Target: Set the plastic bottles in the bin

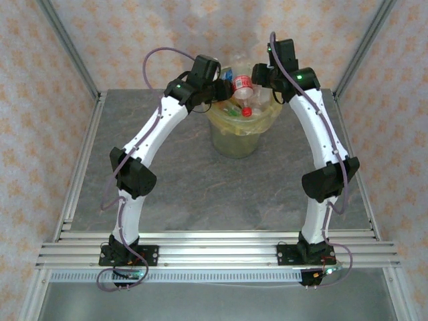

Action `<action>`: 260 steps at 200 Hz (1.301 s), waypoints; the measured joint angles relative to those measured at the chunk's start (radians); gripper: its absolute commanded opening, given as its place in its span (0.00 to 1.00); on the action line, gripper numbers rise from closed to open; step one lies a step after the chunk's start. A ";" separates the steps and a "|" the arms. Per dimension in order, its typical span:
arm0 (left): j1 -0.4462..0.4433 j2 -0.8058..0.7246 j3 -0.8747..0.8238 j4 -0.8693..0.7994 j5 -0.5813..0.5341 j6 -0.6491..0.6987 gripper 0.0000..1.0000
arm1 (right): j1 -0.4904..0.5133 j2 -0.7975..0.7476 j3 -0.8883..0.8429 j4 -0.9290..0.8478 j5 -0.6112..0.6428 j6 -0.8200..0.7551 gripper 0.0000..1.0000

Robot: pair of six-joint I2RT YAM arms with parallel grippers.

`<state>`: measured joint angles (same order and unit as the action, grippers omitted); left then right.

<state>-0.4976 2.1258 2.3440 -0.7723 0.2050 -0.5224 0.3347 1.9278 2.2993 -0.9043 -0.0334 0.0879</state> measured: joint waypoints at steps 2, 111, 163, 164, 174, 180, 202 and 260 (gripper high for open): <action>0.000 0.000 -0.003 0.001 0.000 0.000 0.40 | 0.000 0.000 0.003 -0.002 0.000 0.000 0.47; -0.001 -0.091 -0.076 -0.010 -0.124 0.008 0.54 | 0.003 -0.093 0.006 -0.029 0.101 -0.008 0.46; 0.023 -0.035 0.063 -0.022 -0.154 -0.004 0.83 | 0.003 -0.096 0.010 -0.018 0.154 -0.006 0.45; 0.023 -0.032 0.068 -0.022 -0.153 -0.006 0.83 | 0.003 -0.096 0.010 -0.018 0.155 -0.006 0.45; 0.027 -0.002 0.124 -0.018 -0.136 -0.017 0.84 | 0.003 -0.096 0.010 -0.016 0.166 -0.004 0.45; 0.027 0.012 0.148 -0.014 -0.127 -0.024 0.84 | 0.003 -0.096 0.010 -0.016 0.172 -0.003 0.45; 0.029 0.064 0.196 0.010 -0.077 -0.055 0.79 | 0.003 -0.096 0.010 -0.015 0.196 -0.003 0.45; 0.028 0.109 0.196 0.021 0.002 -0.099 0.66 | 0.003 -0.096 -0.055 0.019 0.153 -0.003 0.45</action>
<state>-0.4694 2.2345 2.5404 -0.7509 0.2070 -0.6216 0.3374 1.8317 2.2444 -0.8848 0.1200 0.0849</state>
